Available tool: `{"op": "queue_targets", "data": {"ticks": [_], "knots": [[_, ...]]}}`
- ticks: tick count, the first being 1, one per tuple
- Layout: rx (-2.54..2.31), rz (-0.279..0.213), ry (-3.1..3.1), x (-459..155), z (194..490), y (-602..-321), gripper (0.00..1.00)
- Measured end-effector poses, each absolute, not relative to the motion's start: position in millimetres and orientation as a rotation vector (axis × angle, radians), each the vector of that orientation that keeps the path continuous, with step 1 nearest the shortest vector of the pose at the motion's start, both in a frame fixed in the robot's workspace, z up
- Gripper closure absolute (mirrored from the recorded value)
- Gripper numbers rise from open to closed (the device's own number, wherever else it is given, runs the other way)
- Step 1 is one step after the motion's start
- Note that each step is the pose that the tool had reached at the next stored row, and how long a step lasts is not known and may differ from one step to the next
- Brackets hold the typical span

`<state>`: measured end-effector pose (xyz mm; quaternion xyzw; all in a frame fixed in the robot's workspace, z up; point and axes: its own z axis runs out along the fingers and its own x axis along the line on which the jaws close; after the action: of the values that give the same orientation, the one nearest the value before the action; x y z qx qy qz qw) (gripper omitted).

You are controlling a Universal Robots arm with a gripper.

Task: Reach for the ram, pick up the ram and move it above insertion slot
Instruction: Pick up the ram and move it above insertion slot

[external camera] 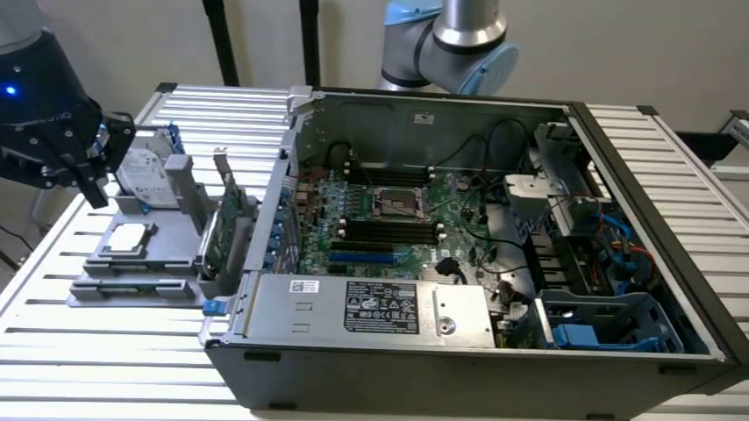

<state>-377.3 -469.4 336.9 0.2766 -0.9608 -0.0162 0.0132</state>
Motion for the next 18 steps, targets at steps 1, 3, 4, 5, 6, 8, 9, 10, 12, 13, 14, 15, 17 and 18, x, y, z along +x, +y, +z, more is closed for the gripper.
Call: {"op": "queue_targets", "data": {"ticks": [1,3,4,5,6,8,9,10,12,13,14,15,17,18], "knots": [[0.889,-0.050,-2.985,-377.3,336.9,-469.4,0.89],[0.942,-0.049,-2.968,-377.3,336.9,-469.4,0.89],[0.969,-0.049,-2.959,-377.3,336.9,-469.4,0.89],[0.995,-0.048,-2.950,-377.3,337.0,-469.4,0.89],[1.022,-0.048,-2.941,-377.3,336.9,-469.4,0.89],[1.076,-0.047,-2.921,-377.3,337.0,-469.4,0.89],[1.102,-0.047,-2.910,-377.3,337.0,-469.4,0.89],[1.129,-0.047,-2.900,-377.3,337.0,-469.4,0.89],[1.180,-0.046,-2.879,-377.3,337.0,-469.4,0.89],[1.206,-0.045,-2.868,-377.3,337.0,-469.4,0.89],[1.233,-0.045,-2.856,-377.3,337.0,-469.4,0.89],[1.259,-0.044,-2.845,-377.3,337.0,-469.4,0.89],[1.310,-0.043,-2.821,-377.3,337.0,-469.4,0.89],[1.336,-0.043,-2.809,-377.3,337.0,-469.4,0.89]]}}
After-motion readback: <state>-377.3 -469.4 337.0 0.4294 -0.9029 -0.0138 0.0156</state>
